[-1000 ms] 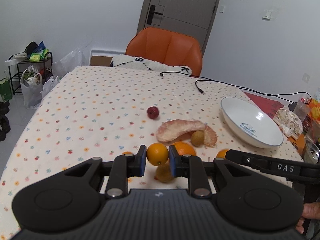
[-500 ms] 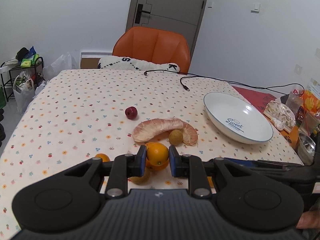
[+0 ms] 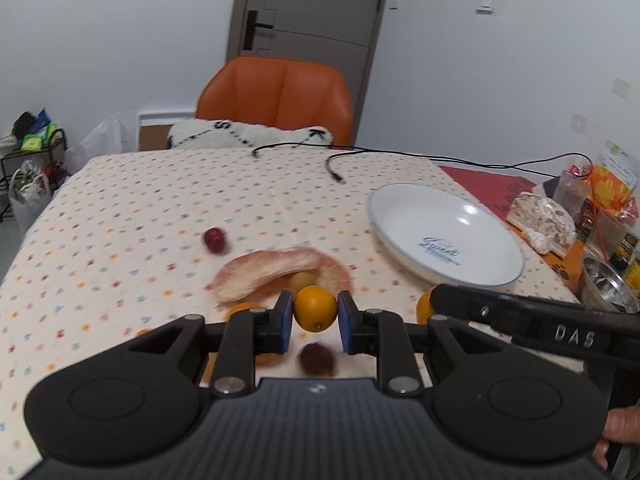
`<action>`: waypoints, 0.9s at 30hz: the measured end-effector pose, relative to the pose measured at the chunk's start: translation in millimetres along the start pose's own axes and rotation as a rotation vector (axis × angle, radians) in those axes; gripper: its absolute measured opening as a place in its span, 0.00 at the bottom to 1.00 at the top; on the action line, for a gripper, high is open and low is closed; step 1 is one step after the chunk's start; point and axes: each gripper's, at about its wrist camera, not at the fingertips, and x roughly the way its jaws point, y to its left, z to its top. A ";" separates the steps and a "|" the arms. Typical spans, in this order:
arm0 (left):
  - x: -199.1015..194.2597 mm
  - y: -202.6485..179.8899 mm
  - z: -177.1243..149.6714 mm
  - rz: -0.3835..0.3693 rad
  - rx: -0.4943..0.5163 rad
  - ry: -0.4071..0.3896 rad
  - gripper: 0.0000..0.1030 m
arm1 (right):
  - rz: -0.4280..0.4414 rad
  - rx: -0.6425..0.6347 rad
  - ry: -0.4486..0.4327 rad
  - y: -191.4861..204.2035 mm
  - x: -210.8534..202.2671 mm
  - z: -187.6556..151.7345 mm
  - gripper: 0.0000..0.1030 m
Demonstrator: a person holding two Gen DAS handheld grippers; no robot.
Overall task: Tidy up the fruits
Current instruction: 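Carry both oranges over the white bowl and open both tools to drop them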
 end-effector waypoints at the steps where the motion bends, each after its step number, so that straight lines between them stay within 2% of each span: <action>1: 1.9 -4.5 1.7 -0.007 0.007 -0.002 0.21 | -0.009 0.005 -0.012 -3.8 -3.0 1.7 0.32; 6: 12.5 -28.2 9.4 -0.043 0.040 -0.010 0.21 | -0.064 0.033 -0.063 -25.7 -17.2 9.9 0.32; 14: 36.0 -55.7 22.3 -0.058 0.075 -0.007 0.21 | -0.098 0.069 -0.135 -55.5 -32.4 22.0 0.32; 27: 71.7 -87.4 38.7 -0.058 0.102 0.010 0.21 | -0.108 0.087 -0.163 -83.1 -25.8 32.4 0.33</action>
